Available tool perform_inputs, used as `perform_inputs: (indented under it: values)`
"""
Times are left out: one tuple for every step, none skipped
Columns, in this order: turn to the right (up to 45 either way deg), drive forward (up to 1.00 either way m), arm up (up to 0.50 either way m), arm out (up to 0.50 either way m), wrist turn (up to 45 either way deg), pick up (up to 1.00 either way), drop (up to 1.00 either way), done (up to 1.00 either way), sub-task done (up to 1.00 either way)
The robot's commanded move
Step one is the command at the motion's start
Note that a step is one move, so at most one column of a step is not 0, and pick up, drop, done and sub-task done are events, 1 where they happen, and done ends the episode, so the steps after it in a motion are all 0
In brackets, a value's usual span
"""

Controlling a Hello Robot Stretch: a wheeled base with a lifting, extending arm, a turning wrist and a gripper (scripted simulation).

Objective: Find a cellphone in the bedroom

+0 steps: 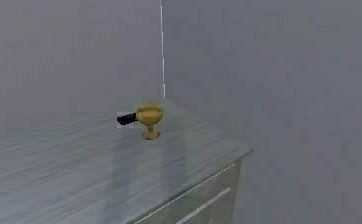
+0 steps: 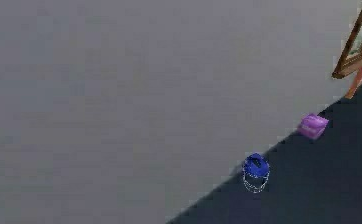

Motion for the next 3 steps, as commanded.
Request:
perform_inputs:
  values:
    - [-12.0,0.0,0.0,0.0,0.0,0.0,0.0,0.0,0.0]
    - [0.0,0.95,0.0,0.0,0.0,0.0,0.0,0.0,0.0]
    - [0.0,0.0,0.0,0.0,0.0,0.0,0.0,1.0,0.0]
